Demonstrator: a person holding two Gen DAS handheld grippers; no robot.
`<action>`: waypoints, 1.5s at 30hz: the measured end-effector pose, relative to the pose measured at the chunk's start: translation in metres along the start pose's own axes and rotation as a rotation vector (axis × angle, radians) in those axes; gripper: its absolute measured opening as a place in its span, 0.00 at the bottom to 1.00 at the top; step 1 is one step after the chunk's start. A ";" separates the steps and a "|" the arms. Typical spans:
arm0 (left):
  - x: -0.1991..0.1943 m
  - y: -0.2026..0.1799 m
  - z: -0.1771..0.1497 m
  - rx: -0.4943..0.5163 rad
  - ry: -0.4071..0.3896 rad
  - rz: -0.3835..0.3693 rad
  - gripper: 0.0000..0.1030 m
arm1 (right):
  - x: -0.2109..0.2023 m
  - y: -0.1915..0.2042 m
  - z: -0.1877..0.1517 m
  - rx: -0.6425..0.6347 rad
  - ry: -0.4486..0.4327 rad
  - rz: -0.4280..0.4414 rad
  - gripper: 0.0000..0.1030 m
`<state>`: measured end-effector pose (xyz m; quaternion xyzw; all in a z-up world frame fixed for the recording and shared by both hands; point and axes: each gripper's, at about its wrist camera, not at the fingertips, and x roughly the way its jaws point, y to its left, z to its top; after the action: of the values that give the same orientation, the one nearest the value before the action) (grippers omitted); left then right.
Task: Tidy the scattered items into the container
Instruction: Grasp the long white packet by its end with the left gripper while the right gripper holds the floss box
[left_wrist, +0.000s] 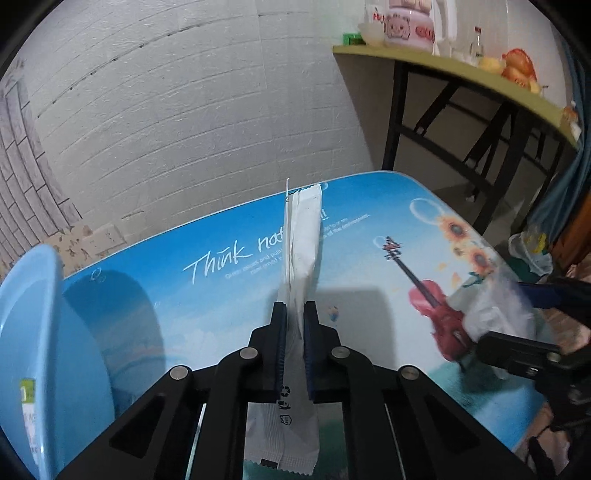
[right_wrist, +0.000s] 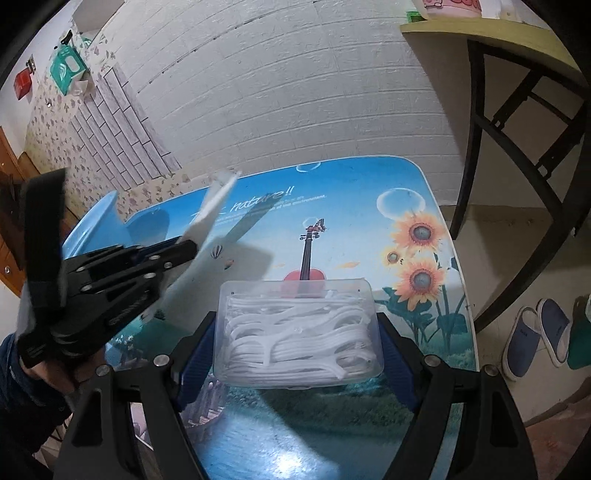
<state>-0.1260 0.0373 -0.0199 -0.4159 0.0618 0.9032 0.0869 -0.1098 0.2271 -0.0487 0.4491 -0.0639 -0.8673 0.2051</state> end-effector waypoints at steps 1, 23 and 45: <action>-0.004 0.000 -0.002 -0.002 -0.003 -0.008 0.08 | 0.000 0.000 -0.001 0.000 -0.001 0.001 0.80; -0.072 0.017 -0.034 -0.079 -0.096 -0.060 0.08 | -0.024 0.060 -0.015 -0.067 -0.015 -0.062 0.80; -0.102 0.031 -0.045 -0.132 -0.150 -0.073 0.08 | -0.043 0.084 -0.030 -0.076 -0.026 -0.071 0.80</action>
<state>-0.0343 -0.0115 0.0298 -0.3540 -0.0198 0.9301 0.0964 -0.0388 0.1710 -0.0097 0.4316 -0.0178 -0.8816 0.1902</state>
